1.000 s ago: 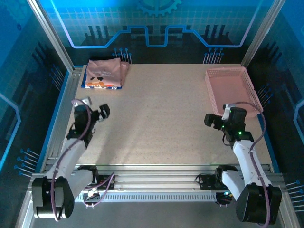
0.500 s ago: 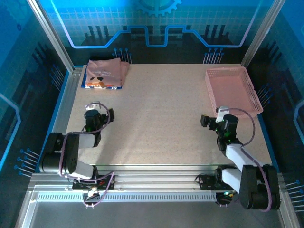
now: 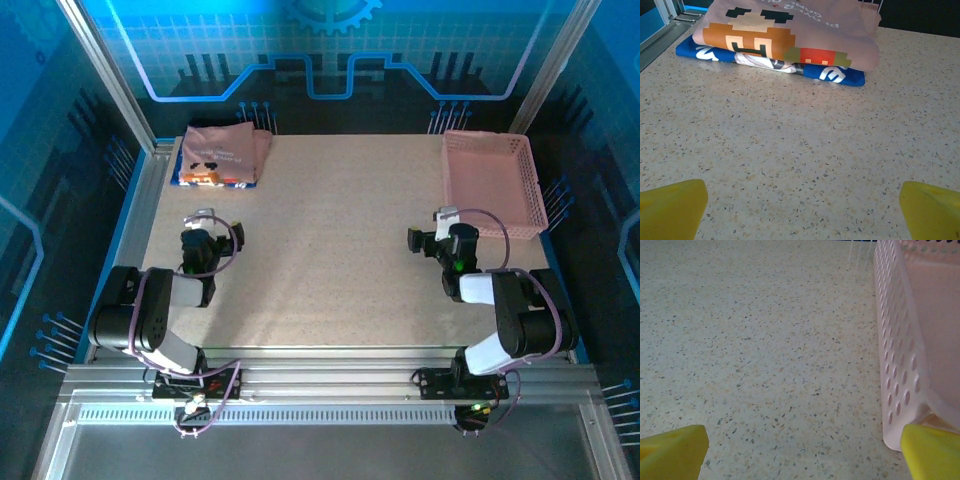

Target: Fold and stack the t-shirts

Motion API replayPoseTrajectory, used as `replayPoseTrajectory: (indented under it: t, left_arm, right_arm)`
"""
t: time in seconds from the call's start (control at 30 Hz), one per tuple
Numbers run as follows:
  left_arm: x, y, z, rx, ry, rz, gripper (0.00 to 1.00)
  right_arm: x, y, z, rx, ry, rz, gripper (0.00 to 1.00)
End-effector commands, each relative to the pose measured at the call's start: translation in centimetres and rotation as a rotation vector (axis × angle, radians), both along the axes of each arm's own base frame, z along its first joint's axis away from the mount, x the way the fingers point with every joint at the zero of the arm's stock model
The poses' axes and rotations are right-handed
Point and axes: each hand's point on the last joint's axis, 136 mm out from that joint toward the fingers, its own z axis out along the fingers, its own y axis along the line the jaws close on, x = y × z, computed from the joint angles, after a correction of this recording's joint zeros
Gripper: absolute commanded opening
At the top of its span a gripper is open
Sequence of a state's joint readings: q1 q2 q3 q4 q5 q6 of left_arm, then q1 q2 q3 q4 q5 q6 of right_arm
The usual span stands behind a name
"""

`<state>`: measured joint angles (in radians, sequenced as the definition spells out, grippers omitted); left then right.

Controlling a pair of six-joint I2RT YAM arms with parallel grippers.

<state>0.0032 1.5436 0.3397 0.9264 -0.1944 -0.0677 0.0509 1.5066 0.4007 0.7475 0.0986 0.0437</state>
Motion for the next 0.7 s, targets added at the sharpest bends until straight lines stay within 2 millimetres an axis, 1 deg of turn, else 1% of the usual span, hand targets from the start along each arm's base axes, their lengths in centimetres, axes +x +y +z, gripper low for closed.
replayPoseTrajectory:
  t: [0.0, 0.17, 0.67]
  left_arm:
    - [0.76, -0.20, 1.32, 0.026, -0.040, -0.008, 0.99]
    - [0.74, -0.22, 1.33, 0.026, -0.041, -0.009, 0.99]
    - [0.74, -0.21, 1.30, 0.026, -0.040, -0.009, 0.99]
  right_arm:
    - [1.04, 0.79, 1.55, -0.039, -0.041, 0.036, 1.00]
    - [1.05, 1.03, 1.51, -0.024, -0.035, 0.065, 1.00]
    - [1.01, 1.09, 1.51, -0.014, -0.037, 0.079, 1.00]
